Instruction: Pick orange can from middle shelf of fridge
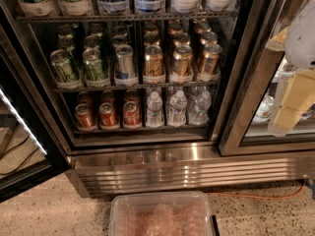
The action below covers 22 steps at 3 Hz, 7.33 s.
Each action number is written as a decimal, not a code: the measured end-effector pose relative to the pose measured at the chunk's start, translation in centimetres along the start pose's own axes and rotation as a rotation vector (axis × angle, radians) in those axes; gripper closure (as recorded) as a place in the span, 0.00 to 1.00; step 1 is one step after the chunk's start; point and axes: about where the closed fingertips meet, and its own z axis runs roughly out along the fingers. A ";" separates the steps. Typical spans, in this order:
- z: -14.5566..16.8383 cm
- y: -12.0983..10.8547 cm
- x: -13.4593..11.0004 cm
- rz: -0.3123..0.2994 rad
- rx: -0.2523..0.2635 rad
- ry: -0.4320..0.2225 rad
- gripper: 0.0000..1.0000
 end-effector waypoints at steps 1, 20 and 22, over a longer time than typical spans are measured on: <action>-0.1 -0.1 -0.1 0.003 0.012 -0.013 0.00; 21.3 -13.9 -7.8 0.762 0.564 -0.793 0.15; 21.8 -16.8 -8.5 0.751 0.631 -0.815 0.27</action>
Offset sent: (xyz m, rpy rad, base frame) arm 0.0200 0.0026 -0.0376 0.4352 -0.1949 -0.0432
